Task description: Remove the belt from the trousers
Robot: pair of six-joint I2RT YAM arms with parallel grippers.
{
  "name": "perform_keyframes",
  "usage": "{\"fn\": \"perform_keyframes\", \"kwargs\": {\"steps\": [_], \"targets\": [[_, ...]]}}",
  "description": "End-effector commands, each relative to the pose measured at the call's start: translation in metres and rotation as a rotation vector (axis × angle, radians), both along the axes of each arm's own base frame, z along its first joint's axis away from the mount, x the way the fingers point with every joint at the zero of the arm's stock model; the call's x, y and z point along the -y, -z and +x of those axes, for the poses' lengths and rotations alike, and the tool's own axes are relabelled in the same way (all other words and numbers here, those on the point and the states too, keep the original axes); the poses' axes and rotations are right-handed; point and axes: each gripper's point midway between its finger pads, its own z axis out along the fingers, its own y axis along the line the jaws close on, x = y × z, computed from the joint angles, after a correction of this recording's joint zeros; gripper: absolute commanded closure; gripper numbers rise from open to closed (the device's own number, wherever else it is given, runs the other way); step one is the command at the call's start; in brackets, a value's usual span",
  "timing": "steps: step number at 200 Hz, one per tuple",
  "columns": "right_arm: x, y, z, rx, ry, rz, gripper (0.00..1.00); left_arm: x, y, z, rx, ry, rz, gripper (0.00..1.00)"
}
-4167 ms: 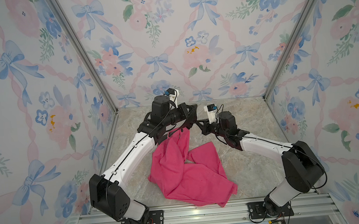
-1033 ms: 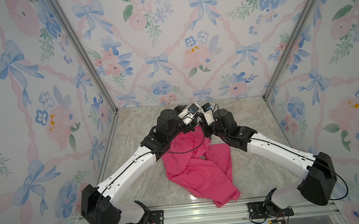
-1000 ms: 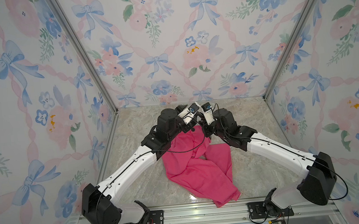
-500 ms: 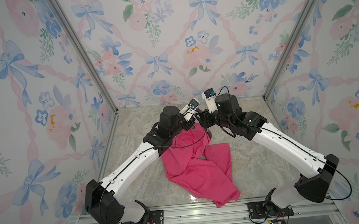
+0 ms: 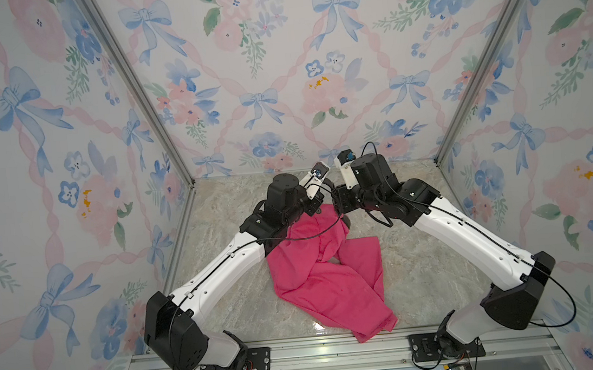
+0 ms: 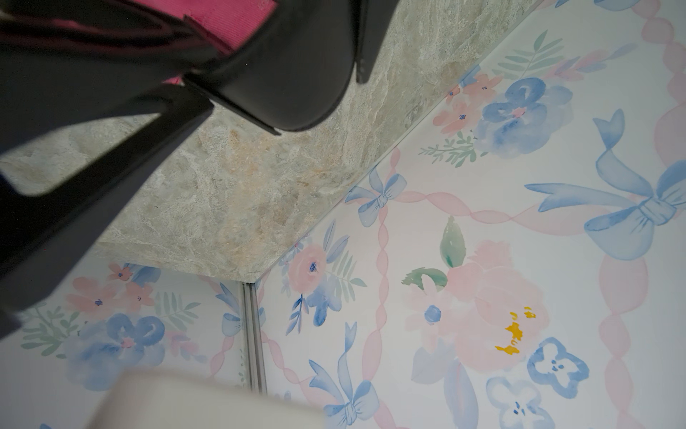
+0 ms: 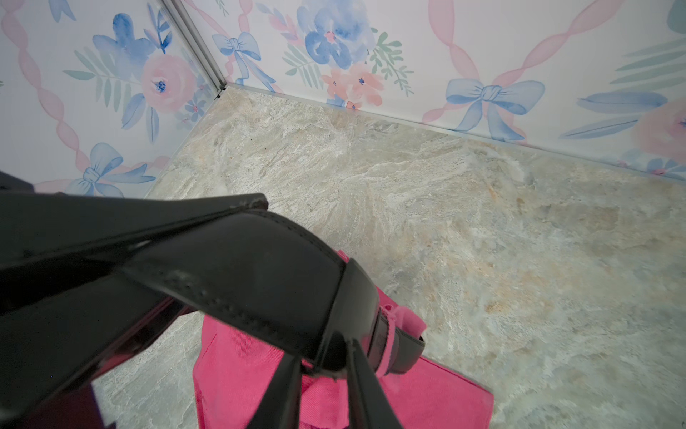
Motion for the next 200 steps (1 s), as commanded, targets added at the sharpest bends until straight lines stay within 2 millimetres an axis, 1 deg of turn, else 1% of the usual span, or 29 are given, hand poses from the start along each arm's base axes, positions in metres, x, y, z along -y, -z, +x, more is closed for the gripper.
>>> {"fn": "perform_keyframes", "kwargs": {"steps": [1, 22, 45, 58, 77, 112, 126, 131, 141, 149, 163, 188, 190, 200], "targets": [[0.002, 0.010, 0.003, -0.037, 0.010, -0.021, 0.72, 0.007, -0.032, -0.004, 0.038, 0.031, -0.097, 1.00], [0.001, 0.006, 0.004, -0.032, 0.012, -0.011, 0.61, 0.008, -0.030, -0.004, 0.032, 0.032, -0.095, 1.00], [0.001, 0.000, 0.006, -0.024, 0.013, -0.009, 0.58, 0.008, -0.026, -0.002, 0.024, 0.027, -0.089, 1.00], [0.001, -0.001, 0.007, -0.025, 0.012, -0.016, 0.61, 0.010, -0.023, -0.001, 0.017, 0.031, -0.089, 1.00], [0.000, 0.001, 0.008, -0.031, 0.011, -0.026, 0.70, 0.011, -0.022, -0.001, 0.013, 0.032, -0.089, 1.00], [-0.001, 0.001, 0.010, -0.035, 0.014, -0.024, 0.81, 0.011, -0.017, 0.000, 0.003, 0.029, -0.078, 1.00], [-0.001, 0.001, 0.012, -0.036, 0.017, -0.026, 0.81, 0.012, -0.015, 0.001, -0.002, 0.028, -0.074, 1.00], [-0.002, 0.002, 0.011, -0.040, 0.015, -0.028, 0.78, 0.012, -0.014, 0.001, -0.003, 0.027, -0.073, 1.00], [-0.002, 0.002, 0.013, -0.044, 0.019, -0.029, 0.67, 0.012, -0.013, 0.001, -0.005, 0.027, -0.072, 1.00], [-0.002, 0.002, 0.013, -0.046, 0.018, -0.029, 0.65, 0.012, -0.013, 0.002, -0.008, 0.027, -0.072, 1.00], [-0.004, 0.003, 0.014, -0.051, 0.015, -0.033, 0.66, 0.012, -0.012, 0.002, -0.009, 0.027, -0.072, 1.00], [-0.004, 0.002, 0.014, -0.053, 0.013, -0.036, 0.78, 0.014, -0.013, 0.002, -0.013, 0.034, -0.076, 1.00], [-0.006, 0.012, 0.017, -0.071, 0.015, -0.051, 0.79, 0.014, -0.013, 0.002, -0.013, 0.034, -0.077, 1.00], [-0.007, 0.016, 0.018, -0.079, 0.014, -0.060, 0.80, 0.015, -0.013, 0.001, -0.013, 0.035, -0.077, 1.00]]}}
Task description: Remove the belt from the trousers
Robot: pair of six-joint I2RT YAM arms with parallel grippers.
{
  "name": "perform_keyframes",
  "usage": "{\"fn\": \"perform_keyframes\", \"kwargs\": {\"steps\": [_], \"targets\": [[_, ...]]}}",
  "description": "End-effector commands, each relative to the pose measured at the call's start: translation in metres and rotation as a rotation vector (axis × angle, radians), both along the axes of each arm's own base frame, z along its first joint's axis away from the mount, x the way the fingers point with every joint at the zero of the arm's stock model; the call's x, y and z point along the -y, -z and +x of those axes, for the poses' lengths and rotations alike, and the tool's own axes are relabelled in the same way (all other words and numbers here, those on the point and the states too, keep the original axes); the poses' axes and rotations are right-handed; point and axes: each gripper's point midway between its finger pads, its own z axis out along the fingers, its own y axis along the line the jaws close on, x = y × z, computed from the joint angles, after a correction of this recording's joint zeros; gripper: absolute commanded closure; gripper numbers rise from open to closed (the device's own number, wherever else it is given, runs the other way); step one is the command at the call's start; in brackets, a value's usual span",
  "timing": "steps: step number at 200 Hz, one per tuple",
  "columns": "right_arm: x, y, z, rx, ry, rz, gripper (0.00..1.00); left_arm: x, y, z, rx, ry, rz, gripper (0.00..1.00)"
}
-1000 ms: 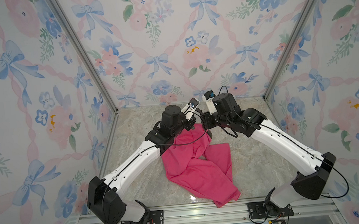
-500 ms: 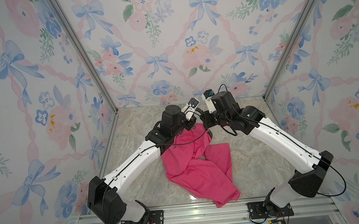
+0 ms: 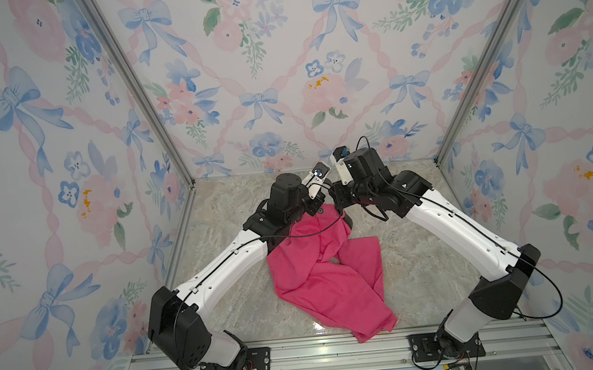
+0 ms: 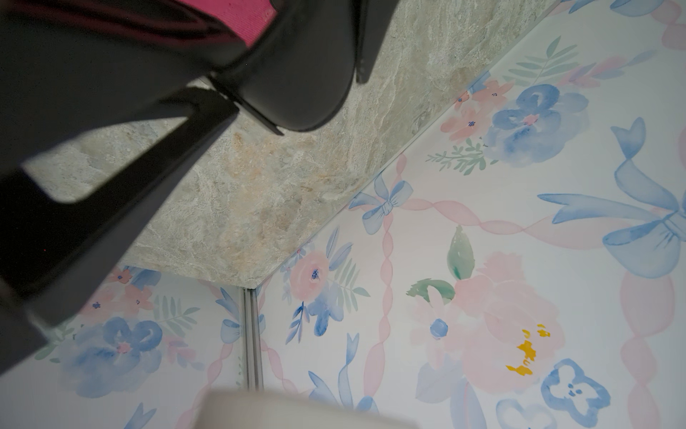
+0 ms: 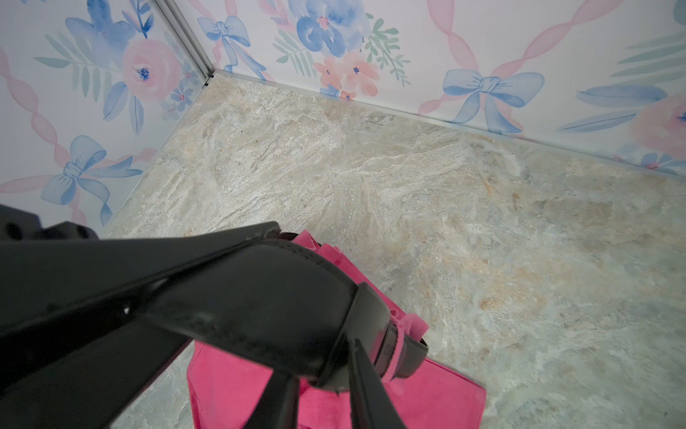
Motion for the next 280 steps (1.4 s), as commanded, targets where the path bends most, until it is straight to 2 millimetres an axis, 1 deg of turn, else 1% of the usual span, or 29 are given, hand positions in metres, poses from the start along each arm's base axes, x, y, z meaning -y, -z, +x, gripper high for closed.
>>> {"fn": "perform_keyframes", "kwargs": {"steps": [1, 12, 34, 47, 55, 74, 91, 103, 117, 132, 147, 162, 170, 189, 204, 216, 232, 240, 253, 280], "targets": [[-0.003, 0.013, 0.006, -0.037, 0.001, -0.019, 0.80, 0.010, -0.026, -0.005, 0.023, 0.041, -0.076, 1.00], [-0.003, 0.016, 0.006, -0.044, 0.002, -0.023, 0.80, 0.010, -0.027, -0.005, 0.025, 0.042, -0.077, 1.00], [-0.001, 0.025, 0.007, -0.063, 0.011, -0.036, 0.70, 0.010, -0.030, -0.006, 0.026, 0.047, -0.085, 1.00], [0.000, 0.029, 0.008, -0.070, 0.016, -0.039, 0.68, 0.011, -0.031, -0.007, 0.024, 0.051, -0.089, 1.00], [0.000, 0.029, 0.008, -0.071, 0.017, -0.037, 0.71, 0.011, -0.032, -0.008, 0.023, 0.053, -0.092, 1.00], [0.002, 0.029, 0.010, -0.063, 0.025, -0.029, 0.88, 0.010, -0.032, -0.009, 0.023, 0.052, -0.095, 1.00], [0.004, 0.028, 0.010, -0.058, 0.029, -0.020, 0.94, 0.010, -0.033, -0.010, 0.021, 0.055, -0.098, 1.00], [0.005, 0.031, 0.010, -0.065, 0.030, -0.024, 0.95, 0.010, -0.034, -0.012, 0.019, 0.059, -0.103, 1.00], [0.005, 0.036, 0.010, -0.076, 0.033, -0.025, 0.93, 0.010, -0.038, -0.015, 0.019, 0.070, -0.118, 1.00], [0.005, 0.042, 0.010, -0.083, 0.034, -0.022, 0.89, 0.012, -0.043, -0.019, 0.017, 0.088, -0.137, 1.00], [0.007, 0.050, 0.011, -0.098, 0.038, -0.027, 0.87, 0.014, -0.052, -0.023, 0.020, 0.110, -0.162, 1.00], [0.010, 0.060, 0.012, -0.114, 0.049, -0.033, 0.85, 0.016, -0.065, -0.030, 0.028, 0.141, -0.194, 1.00], [0.012, 0.067, 0.014, -0.124, 0.056, -0.037, 0.82, 0.017, -0.076, -0.034, 0.036, 0.160, -0.217, 1.00], [0.018, 0.084, 0.016, -0.145, 0.076, -0.042, 0.82, 0.019, -0.102, -0.046, 0.056, 0.212, -0.272, 1.00], [0.024, 0.098, 0.017, -0.162, 0.092, -0.042, 0.85, 0.020, -0.122, -0.055, 0.065, 0.254, -0.319, 1.00], [0.029, 0.109, 0.019, -0.173, 0.106, -0.045, 0.91, 0.021, -0.138, -0.063, 0.068, 0.292, -0.359, 1.00], [0.035, 0.120, 0.020, -0.189, 0.121, -0.047, 0.97, 0.021, -0.152, -0.071, 0.061, 0.331, -0.401, 1.00], [0.037, 0.123, 0.022, -0.192, 0.130, -0.045, 0.99, 0.021, -0.155, -0.074, 0.053, 0.346, -0.415, 1.00], [0.040, 0.127, 0.023, -0.194, 0.138, -0.046, 1.00, 0.022, -0.157, -0.076, 0.041, 0.359, -0.431, 1.00], [0.043, 0.126, 0.027, -0.189, 0.146, -0.044, 0.99, 0.025, -0.151, -0.075, -0.008, 0.370, -0.453, 1.00]]}}
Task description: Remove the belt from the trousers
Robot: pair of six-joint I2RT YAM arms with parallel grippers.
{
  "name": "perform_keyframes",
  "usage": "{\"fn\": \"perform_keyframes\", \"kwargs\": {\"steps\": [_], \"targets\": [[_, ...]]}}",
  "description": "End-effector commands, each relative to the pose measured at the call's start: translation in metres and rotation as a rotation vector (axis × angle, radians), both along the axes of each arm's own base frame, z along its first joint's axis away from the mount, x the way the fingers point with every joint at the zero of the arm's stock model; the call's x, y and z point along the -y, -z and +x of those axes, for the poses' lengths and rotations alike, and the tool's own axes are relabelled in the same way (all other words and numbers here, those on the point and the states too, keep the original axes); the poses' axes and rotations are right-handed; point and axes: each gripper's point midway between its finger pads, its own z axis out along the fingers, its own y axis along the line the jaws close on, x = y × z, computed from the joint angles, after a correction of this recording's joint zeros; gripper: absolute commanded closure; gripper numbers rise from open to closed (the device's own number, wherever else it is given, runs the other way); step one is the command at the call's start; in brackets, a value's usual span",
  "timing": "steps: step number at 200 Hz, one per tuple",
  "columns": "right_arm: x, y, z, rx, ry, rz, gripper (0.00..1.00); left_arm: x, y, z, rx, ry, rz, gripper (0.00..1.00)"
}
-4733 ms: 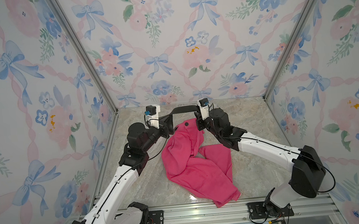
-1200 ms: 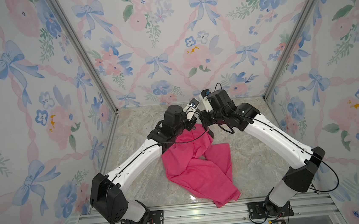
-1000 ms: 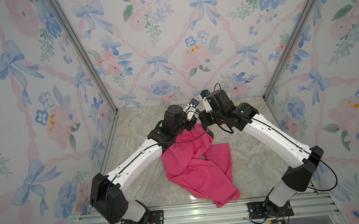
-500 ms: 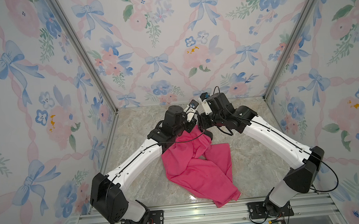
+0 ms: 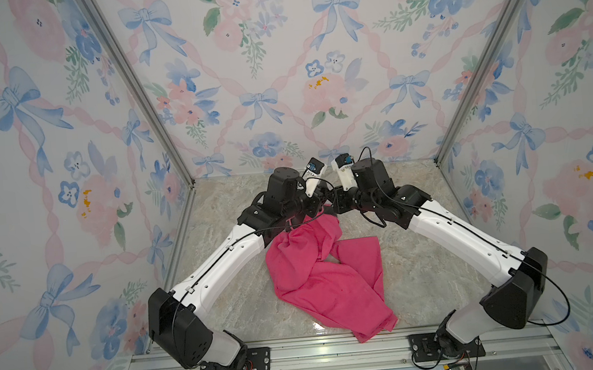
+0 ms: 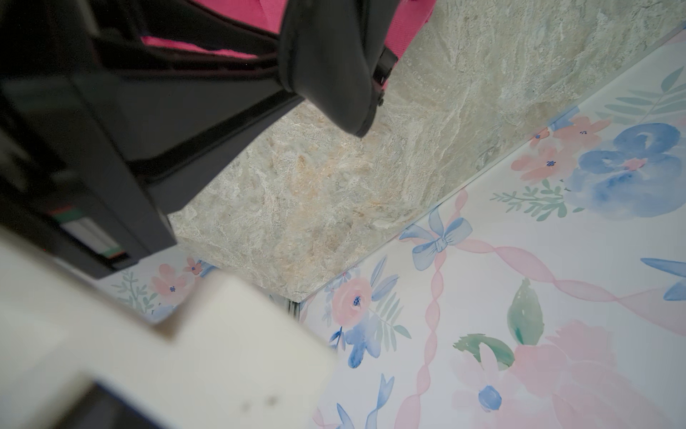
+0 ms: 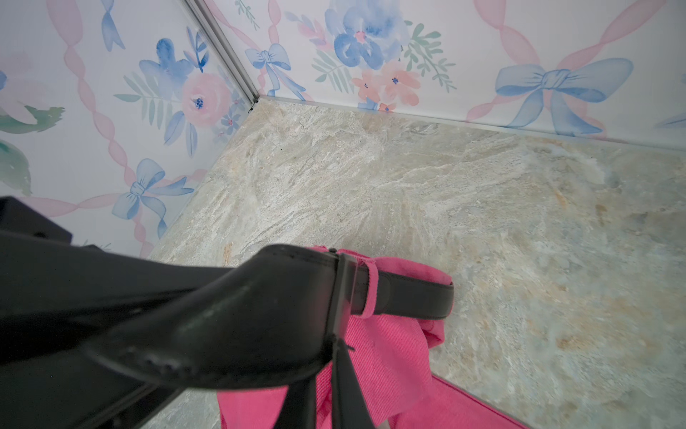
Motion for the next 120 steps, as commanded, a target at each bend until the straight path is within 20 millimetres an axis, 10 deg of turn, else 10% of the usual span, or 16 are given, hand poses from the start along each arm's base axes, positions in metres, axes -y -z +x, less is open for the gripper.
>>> {"fn": "perform_keyframes", "kwargs": {"steps": [1, 85, 120], "targets": [[0.055, 0.097, 0.018, -0.206, 0.185, -0.217, 0.99, 0.021, -0.152, -0.056, 0.247, 0.247, -0.360, 1.00], [0.065, 0.103, 0.028, -0.211, 0.219, -0.189, 0.83, 0.017, -0.176, -0.066, 0.173, 0.327, -0.469, 1.00], [0.057, 0.076, 0.020, -0.125, 0.176, -0.124, 0.94, 0.008, -0.142, -0.030, 0.056, 0.213, -0.481, 1.00]]}}
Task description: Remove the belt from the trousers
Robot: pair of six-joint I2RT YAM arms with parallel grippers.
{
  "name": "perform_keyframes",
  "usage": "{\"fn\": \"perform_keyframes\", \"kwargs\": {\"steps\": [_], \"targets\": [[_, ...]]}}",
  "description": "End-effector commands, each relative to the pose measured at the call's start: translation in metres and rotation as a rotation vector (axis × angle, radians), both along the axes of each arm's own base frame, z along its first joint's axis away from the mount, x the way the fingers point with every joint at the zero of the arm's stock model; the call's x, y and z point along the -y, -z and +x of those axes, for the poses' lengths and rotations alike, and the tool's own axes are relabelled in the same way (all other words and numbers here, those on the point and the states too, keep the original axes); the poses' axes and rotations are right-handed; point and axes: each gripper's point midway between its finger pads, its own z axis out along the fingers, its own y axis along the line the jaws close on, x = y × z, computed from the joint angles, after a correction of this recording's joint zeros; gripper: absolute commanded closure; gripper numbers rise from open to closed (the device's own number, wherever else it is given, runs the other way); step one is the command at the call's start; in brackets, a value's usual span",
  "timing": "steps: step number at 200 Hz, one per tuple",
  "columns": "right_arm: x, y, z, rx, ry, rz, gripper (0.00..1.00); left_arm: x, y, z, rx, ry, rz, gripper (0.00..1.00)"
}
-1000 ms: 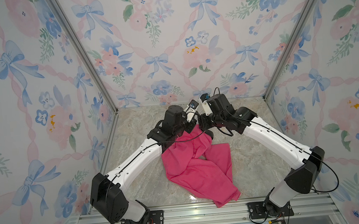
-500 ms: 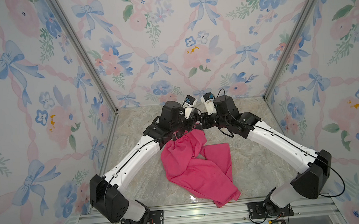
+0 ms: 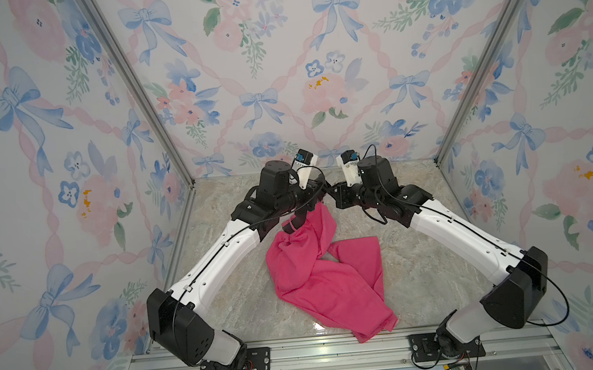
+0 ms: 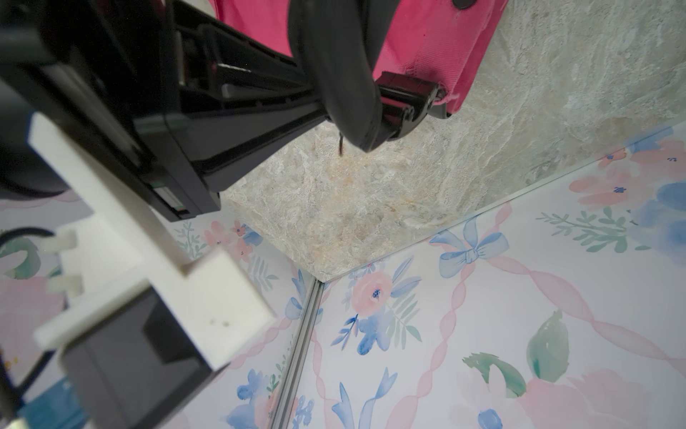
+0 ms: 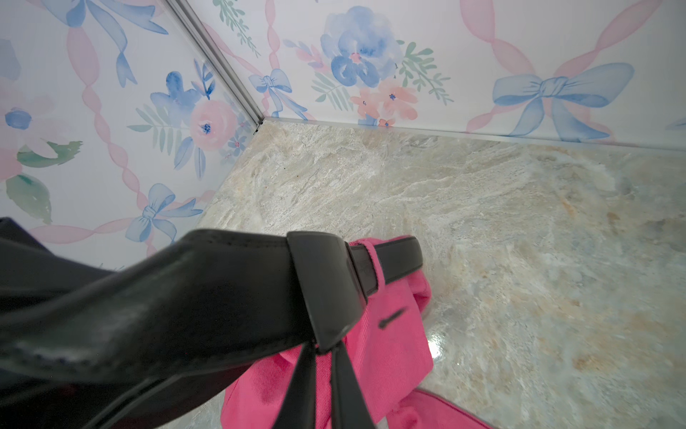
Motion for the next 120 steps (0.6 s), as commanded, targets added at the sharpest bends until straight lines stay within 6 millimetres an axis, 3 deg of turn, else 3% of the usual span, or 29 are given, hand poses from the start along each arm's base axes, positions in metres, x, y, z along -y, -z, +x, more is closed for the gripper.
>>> {"fn": "perform_keyframes", "kwargs": {"steps": [1, 16, 30, 52, 73, 120], "targets": [[0.048, 0.081, 0.006, -0.152, 0.149, -0.203, 0.94, 0.011, -0.125, -0.032, 0.228, 0.159, -0.303, 1.00], [0.044, 0.061, -0.001, -0.071, 0.131, -0.178, 0.91, 0.007, -0.104, -0.016, 0.175, 0.104, -0.290, 1.00], [0.044, 0.044, -0.008, -0.009, 0.117, -0.147, 0.75, 0.005, -0.088, -0.004, 0.145, 0.059, -0.272, 1.00], [0.043, 0.015, -0.017, 0.091, 0.094, -0.111, 0.60, 0.003, -0.070, 0.010, 0.113, 0.007, -0.243, 1.00], [0.043, -0.001, -0.018, 0.112, 0.091, -0.103, 0.49, 0.001, -0.057, 0.019, 0.092, -0.033, -0.218, 1.00], [0.018, -0.033, -0.027, 0.182, 0.013, -0.102, 0.45, -0.003, -0.040, 0.030, 0.067, -0.087, -0.171, 1.00]]}}
